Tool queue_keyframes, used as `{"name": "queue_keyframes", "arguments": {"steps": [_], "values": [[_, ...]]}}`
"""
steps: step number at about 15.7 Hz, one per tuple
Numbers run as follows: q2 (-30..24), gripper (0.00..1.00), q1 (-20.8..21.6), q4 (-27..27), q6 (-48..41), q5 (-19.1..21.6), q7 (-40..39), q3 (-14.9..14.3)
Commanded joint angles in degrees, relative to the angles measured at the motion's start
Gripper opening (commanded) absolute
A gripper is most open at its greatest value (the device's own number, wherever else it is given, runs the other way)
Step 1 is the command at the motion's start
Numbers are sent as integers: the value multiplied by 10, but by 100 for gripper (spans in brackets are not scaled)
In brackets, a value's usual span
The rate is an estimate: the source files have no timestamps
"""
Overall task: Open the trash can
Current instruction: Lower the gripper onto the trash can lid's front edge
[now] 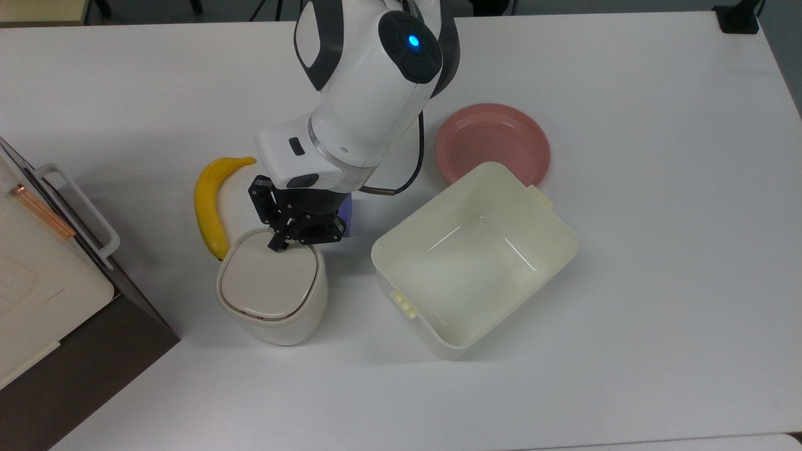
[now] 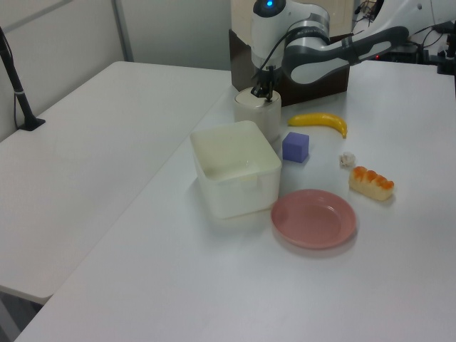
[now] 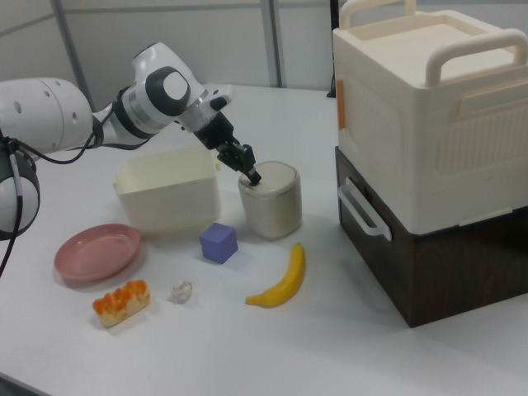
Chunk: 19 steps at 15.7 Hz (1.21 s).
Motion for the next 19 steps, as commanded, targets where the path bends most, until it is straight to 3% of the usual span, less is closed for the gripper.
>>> {"name": "queue_keyframes", "arguments": {"steps": [1, 6, 19], "values": [[8, 0, 6, 4, 1, -18, 16, -2], [8, 0, 6, -3, 2, -45, 42, -2], [7, 0, 10, -26, 14, -64, 65, 7]]}}
